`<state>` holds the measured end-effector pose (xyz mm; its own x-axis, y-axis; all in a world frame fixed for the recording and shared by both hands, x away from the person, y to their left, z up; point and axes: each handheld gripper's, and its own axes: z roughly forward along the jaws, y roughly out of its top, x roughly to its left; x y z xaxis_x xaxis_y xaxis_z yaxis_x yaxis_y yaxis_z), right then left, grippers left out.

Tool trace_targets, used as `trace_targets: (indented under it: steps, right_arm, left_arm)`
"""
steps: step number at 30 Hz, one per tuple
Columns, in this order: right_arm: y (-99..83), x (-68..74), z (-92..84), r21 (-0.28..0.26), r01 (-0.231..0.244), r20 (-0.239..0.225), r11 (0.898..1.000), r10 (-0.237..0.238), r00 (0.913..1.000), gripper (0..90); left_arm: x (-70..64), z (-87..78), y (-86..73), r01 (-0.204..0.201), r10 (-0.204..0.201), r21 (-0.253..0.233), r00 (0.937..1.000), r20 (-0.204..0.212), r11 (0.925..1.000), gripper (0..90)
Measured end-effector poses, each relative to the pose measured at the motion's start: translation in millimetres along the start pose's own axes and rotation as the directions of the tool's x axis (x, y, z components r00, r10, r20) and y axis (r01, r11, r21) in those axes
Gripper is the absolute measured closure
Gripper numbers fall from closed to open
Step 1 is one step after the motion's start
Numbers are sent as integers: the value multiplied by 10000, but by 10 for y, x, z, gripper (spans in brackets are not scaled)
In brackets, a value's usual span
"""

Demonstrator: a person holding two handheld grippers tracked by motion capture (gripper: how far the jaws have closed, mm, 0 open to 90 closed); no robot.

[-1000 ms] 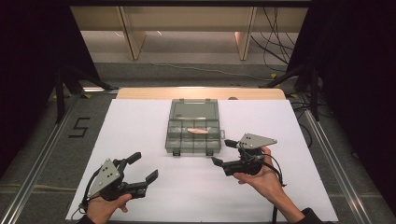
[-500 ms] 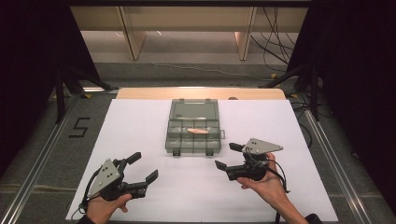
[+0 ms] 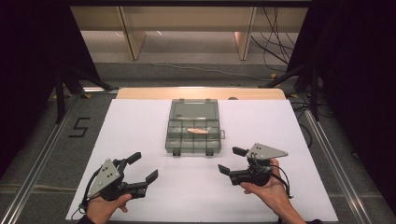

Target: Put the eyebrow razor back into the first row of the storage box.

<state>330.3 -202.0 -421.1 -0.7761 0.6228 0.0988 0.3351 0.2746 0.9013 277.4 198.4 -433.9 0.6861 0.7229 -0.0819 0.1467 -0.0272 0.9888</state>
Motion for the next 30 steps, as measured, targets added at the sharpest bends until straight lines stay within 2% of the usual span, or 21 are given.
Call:
trace_targets:
  steps: [3, 6, 9, 11, 13, 15, 16, 26, 29, 30]
  right_arm:
    - [-15, -5, -8, -9, 83, 76, 10000, -83, 9999, 186]
    - [-34, -3, -13, -101, -46, 32, 9999, 46, 10000, 186]
    - [-51, -11, -49, 1, -46, 210, 10000, 46, 9998, 186]
    - [-69, -16, -50, -142, -68, 185, 9999, 71, 9998, 186]
    - [-85, -15, -78, 70, -128, 262, 9999, 126, 9996, 186]
    - [-113, -9, -73, -74, -253, 186, 9997, 255, 9995, 186]
    - [-119, -8, -93, 111, -248, 230, 9996, 245, 9994, 185]
    - [-190, 2, -160, 239, -502, 257, 9985, 496, 9984, 168]
    - [-208, 5, -167, 23, -507, 279, 9987, 506, 9983, 166]
    - [-210, 7, -182, 172, -499, 339, 9986, 493, 9982, 164]
  left_arm:
    - [4, 6, -2, -5, 6, -91, 10000, 58, 10000, 164]
    - [3, 5, -2, -1, 1, -100, 10000, 56, 10000, 164]
    - [4, 5, -2, 1, 0, -100, 10000, 54, 9999, 164]
    - [-1, -4, 2, 0, 0, -29, 10000, 7, 10000, 164]
    - [-1, -5, 1, 6, -6, -28, 10000, 6, 10000, 164]
    - [-1, -8, 2, -6, 6, -33, 10000, 3, 10000, 164]
    - [-1, -9, 3, -5, 5, -35, 10000, 2, 10000, 164]
    - [-1, -8, 2, -7, 7, -32, 10000, -1, 10000, 164]
    - [-2, -7, 2, -9, 9, -17, 10000, 4, 10000, 164]
    - [-3, -6, 2, -5, 5, -24, 10000, 5, 10000, 164]
